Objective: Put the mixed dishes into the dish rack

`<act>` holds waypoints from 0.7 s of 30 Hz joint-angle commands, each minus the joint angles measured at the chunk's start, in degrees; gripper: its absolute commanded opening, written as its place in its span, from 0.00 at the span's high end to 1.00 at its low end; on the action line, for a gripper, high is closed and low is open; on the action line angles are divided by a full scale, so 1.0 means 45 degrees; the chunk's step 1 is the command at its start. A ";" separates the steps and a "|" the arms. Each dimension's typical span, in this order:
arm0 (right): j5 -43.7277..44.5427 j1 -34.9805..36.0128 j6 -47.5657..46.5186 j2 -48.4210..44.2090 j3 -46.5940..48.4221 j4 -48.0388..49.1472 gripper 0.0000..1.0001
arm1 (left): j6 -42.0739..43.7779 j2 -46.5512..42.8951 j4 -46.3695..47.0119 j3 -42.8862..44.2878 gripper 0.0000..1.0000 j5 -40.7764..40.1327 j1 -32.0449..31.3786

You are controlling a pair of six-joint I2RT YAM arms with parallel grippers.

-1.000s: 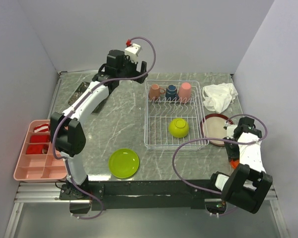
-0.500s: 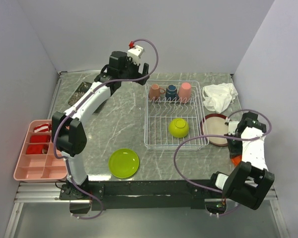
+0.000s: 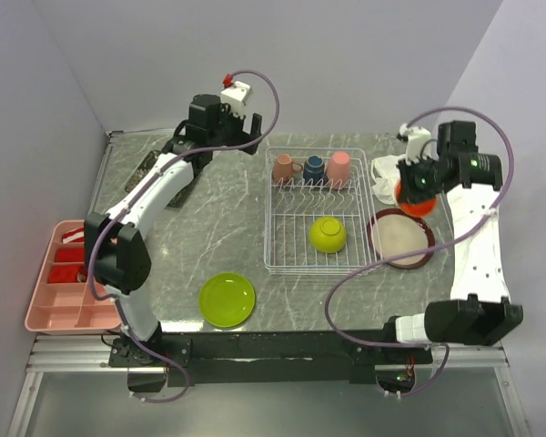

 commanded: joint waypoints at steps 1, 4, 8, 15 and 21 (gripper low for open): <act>-0.4365 0.0569 0.0804 0.1067 0.1375 0.0321 1.00 | 0.0130 -0.1611 0.0453 -0.0506 0.01 -0.0549 0.0749; -0.7148 0.0921 0.1543 0.1810 0.1592 0.1061 1.00 | 0.0248 -0.1983 0.0375 -0.1112 0.00 -0.0940 0.1334; -1.0510 0.1370 0.4194 0.0764 -0.0608 0.5698 1.00 | 0.0694 -0.2433 0.0335 -0.1639 0.01 -0.1135 0.1767; -1.1774 0.3631 1.6739 0.0500 -0.7588 2.2974 1.00 | 0.1224 -0.3234 0.0160 -0.2557 0.01 -0.1468 0.1826; -1.1365 0.4827 1.9004 0.2258 -0.8642 2.6488 1.00 | 0.1595 -0.3918 -0.0153 -0.3318 0.01 -0.1741 0.1826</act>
